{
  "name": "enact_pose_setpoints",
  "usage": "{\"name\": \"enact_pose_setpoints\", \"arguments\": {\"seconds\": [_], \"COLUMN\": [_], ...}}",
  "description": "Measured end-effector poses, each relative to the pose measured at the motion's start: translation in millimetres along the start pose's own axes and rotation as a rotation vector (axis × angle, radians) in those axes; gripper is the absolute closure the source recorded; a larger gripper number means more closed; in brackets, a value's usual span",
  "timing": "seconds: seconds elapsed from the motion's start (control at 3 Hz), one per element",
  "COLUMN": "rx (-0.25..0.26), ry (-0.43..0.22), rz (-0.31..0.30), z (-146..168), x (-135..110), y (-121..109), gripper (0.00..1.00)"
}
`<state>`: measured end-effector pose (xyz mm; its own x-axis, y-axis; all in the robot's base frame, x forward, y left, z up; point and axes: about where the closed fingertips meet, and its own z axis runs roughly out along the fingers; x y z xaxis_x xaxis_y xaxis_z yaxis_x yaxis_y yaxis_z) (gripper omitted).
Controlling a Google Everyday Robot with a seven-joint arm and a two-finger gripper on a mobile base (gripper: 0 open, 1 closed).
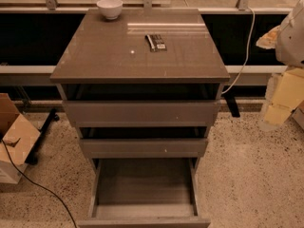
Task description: Close bottom drawer
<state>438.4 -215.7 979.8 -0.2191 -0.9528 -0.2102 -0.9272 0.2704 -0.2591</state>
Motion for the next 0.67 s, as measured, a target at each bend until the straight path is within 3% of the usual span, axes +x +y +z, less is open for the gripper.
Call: {"name": "enact_pose_setpoints", "arguments": {"seconds": [0.33,0.67], "rx": [0.000,0.007], "ry": [0.000,-0.002], "rz": [0.000,-0.001], "z": [0.0,-1.7], "x": [0.0,-1.0], "y": [0.0,-0.4], "gripper": [0.00,0.12]}}
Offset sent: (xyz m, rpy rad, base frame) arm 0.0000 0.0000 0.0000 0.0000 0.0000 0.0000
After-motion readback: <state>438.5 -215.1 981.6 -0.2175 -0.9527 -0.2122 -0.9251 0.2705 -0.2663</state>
